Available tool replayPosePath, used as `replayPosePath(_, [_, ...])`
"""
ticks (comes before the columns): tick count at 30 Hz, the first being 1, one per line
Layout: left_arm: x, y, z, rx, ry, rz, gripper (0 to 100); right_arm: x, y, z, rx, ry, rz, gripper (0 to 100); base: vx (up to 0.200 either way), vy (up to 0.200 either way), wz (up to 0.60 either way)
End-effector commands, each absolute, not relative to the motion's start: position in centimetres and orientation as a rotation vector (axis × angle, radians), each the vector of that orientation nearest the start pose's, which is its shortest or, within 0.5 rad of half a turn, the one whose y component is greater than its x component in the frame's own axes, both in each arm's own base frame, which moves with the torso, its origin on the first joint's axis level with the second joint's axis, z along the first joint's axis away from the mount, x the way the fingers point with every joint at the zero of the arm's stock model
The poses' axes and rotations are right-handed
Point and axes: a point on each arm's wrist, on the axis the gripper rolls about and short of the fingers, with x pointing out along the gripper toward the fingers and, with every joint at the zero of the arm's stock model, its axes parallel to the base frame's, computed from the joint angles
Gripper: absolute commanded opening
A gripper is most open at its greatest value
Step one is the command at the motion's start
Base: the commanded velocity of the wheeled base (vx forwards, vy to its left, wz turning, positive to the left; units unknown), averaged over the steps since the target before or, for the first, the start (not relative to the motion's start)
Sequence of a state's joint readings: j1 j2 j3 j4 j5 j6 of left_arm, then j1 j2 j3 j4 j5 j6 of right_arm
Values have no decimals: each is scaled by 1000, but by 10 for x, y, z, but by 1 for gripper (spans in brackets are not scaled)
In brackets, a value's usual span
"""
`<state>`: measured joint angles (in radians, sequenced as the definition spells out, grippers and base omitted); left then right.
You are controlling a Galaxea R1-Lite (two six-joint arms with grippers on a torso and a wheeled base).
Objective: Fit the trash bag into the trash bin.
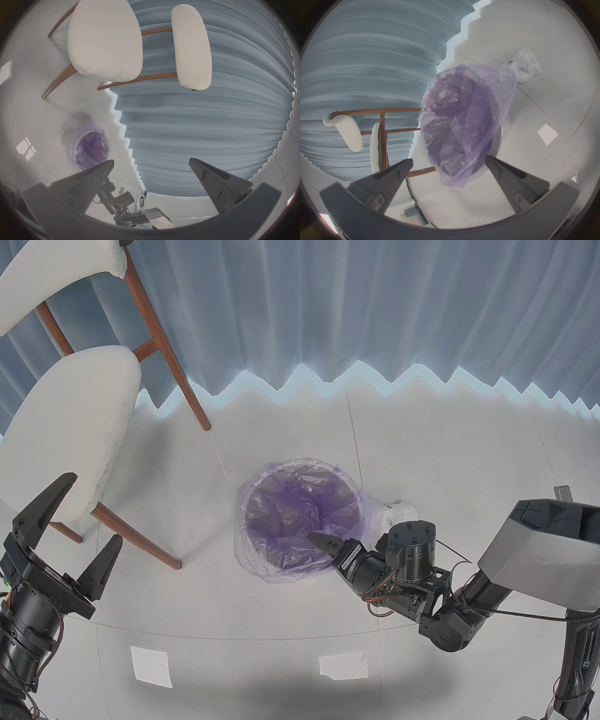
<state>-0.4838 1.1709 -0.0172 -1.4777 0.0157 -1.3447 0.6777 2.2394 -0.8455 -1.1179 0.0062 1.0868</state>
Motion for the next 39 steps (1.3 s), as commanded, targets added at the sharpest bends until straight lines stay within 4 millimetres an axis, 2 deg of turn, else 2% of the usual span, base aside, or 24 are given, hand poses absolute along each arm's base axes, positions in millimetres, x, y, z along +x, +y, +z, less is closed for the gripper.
replayPosePath(1, [104,-54,177,-1389,46,-594,100,310,247,43,945,595,444,0,0,0,0])
replayPosePath(6, [105,-54,176,-1387,47,-593,100,313,248,40,945,591,437,0,0,0,0])
replayPosePath(11, [105,-54,176,-1386,51,-592,100,306,243,43,940,588,416,0,0,0,0])
replayPosePath(17, [106,-54,171,-1373,95,-555,100,274,228,38,897,662,382,0,0,0,0])
replayPosePath(22, [106,-55,169,-1370,109,-543,100,259,218,16,862,726,342,0,0,0,0])
replayPosePath(25, [106,-54,169,-1370,107,-545,100,262,224,-2,844,715,352,0,0,0,0])
replayPosePath(30, [106,-54,169,-1369,106,-545,100,268,230,-13,809,676,375,0,0,0,0])
replayPosePath(33, [106,-55,168,-1368,116,-538,100,274,235,-46,692,700,367,0,0,0,0])
replayPosePath(34, [106,-55,168,-1368,118,-536,100,275,235,-51,656,697,370,0,0,0,0])
replayPosePath(36, [107,-55,167,-1365,130,-527,100,281,234,-77,435,647,377,0,0,0,0])
replayPosePath(39, [107,-55,166,-1364,132,-528,100,285,237,-79,387,601,389,0,0,0,0])
